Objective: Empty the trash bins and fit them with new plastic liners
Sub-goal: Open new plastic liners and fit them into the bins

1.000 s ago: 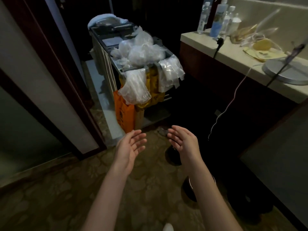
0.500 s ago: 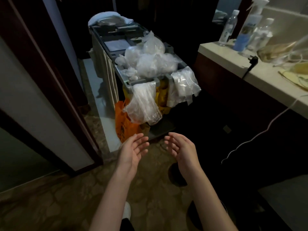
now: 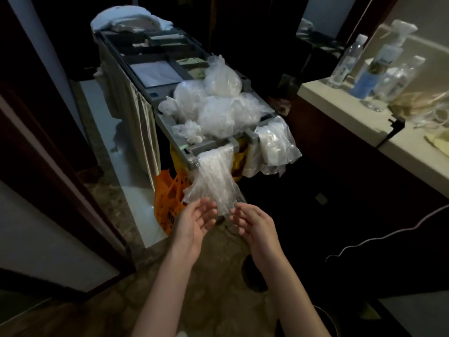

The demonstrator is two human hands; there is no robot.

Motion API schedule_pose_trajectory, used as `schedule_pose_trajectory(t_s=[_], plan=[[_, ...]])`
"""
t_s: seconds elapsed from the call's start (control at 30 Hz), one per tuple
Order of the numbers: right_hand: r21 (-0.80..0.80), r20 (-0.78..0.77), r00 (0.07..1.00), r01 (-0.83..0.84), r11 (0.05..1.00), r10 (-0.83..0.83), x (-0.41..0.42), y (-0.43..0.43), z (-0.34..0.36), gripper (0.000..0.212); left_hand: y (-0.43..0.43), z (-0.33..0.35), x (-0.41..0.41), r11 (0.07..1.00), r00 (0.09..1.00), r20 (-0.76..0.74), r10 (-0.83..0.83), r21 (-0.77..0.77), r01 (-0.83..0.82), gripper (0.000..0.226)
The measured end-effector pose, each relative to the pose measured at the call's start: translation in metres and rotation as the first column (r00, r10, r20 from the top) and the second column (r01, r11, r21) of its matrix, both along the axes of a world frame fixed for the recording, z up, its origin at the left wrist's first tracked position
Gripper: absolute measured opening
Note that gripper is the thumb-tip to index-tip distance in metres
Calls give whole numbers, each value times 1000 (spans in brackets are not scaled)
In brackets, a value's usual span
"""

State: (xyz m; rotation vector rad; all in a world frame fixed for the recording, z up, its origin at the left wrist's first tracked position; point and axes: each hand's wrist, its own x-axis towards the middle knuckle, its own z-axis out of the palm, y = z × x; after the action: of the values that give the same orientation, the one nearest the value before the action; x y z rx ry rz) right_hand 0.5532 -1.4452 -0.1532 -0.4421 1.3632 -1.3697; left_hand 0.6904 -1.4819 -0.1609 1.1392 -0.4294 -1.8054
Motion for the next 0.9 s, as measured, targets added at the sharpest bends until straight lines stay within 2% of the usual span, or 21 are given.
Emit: schedule_pose_trajectory(t_s=[0.2,0.33,0.43,0.6,0.7,0.8,0.9], plan=[[-11,31,998,47,999,-47,-5,-42,3,14,-40,1,4,1000,1000,-7,5,25,-4,22],[72,-22,998,55,996,-54,-14,-71,-18,16,-59,-8,2,999,1000,13,-4,50,4,24],[137,-136,990,42,990,-24,-24,-103,-44,17,-78,-17,-1,996,999,40,19,82,-22,24],[197,-375,922,-17,980,91,-46,-164,-92,42,-117,-37,-17,982,991,115,69,170,-88,23],[277,-459,866,-74,958,199,-54,-196,-118,52,-144,-51,-29,966,983,157,100,223,-133,24],[364,-438,853,-120,923,284,-55,-212,-139,43,-165,-65,-41,949,977,189,104,276,-154,29],[390,-380,878,-135,911,292,-57,-215,-150,17,-177,-76,-52,942,973,205,101,295,-160,30]])
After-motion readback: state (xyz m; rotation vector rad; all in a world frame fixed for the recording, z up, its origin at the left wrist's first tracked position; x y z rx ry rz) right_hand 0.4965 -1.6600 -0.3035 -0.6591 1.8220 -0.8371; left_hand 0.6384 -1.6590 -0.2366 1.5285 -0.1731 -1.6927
